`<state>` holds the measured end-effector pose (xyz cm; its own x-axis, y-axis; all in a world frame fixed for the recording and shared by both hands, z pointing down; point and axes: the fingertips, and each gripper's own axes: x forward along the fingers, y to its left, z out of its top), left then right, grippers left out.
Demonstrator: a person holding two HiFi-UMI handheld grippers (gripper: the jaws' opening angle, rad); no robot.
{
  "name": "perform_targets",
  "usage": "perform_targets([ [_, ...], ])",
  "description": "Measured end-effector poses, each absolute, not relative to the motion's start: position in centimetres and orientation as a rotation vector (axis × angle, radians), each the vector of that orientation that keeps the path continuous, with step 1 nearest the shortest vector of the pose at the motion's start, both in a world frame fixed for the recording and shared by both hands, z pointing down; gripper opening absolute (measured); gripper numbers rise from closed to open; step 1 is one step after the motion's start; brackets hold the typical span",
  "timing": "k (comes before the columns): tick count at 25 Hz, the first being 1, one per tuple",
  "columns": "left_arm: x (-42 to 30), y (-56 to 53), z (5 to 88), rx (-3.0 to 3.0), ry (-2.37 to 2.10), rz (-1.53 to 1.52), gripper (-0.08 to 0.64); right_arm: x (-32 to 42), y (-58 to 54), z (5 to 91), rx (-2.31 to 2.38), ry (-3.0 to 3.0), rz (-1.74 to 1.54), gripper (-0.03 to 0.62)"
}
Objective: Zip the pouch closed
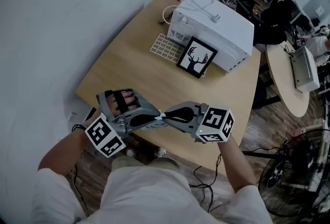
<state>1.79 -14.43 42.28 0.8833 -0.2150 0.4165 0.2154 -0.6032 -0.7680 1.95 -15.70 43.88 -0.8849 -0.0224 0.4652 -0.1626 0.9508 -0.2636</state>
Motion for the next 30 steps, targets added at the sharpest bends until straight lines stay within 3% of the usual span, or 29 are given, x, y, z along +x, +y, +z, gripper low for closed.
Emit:
perform_targets([
  [17,2.10,-14.11,42.45,-2.103,-0.034,-0.609,0.026,2.13,-15.74,43.68,0.060,-2.586,0.453,0.058],
  [30,2.19,-14.28,42.27,-2.151,-0.017,-0.594,0.025,2.86,-15.84,43.56,0.044,-2.587,0.410,0.034],
])
